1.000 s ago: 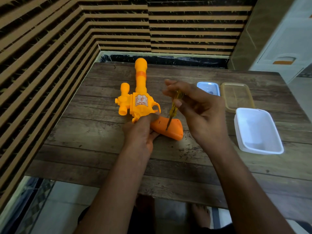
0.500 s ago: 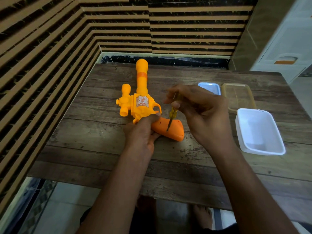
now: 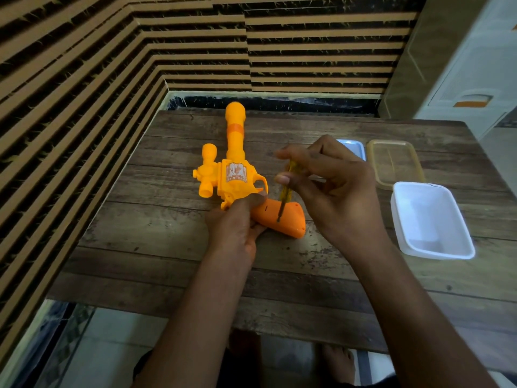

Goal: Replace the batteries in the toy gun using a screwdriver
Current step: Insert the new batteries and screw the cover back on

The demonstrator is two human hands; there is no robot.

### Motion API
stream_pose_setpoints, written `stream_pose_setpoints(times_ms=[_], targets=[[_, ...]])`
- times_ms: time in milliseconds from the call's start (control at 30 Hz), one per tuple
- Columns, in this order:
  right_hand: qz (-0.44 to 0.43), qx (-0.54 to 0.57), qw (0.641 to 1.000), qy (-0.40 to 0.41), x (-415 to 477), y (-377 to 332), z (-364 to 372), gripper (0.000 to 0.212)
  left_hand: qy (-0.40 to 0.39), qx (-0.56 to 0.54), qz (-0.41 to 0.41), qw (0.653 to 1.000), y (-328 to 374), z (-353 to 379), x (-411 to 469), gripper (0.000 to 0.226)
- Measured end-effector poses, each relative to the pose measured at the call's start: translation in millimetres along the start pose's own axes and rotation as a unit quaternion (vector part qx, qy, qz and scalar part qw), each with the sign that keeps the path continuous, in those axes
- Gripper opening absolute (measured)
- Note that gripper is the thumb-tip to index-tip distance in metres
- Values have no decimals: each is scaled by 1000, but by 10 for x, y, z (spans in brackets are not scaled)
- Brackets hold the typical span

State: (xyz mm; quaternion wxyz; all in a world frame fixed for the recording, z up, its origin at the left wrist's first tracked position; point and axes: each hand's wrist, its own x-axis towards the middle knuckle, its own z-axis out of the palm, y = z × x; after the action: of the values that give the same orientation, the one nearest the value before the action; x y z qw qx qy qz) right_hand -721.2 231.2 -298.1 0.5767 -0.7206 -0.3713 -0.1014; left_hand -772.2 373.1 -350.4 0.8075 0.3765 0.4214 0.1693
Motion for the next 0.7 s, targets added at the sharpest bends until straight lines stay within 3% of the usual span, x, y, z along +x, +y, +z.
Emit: stream_pose_setpoints(times_ms=[200,433,600,700], targets=[[16,91,994,-64,17,-51,-81,27,6,-3,-3,1000,7,10,-25,53],[33,44,998,-4,2,-13,-48,25,8,2,1,1000,6,11,-30,51],[44,97,991,-83,0,-77,-101,33,8,-6,-3,1000,8,15,-34,51],[43,93,992,-78,15,-91,-96,36,9,-7,-3,1000,1,13,-40,54]])
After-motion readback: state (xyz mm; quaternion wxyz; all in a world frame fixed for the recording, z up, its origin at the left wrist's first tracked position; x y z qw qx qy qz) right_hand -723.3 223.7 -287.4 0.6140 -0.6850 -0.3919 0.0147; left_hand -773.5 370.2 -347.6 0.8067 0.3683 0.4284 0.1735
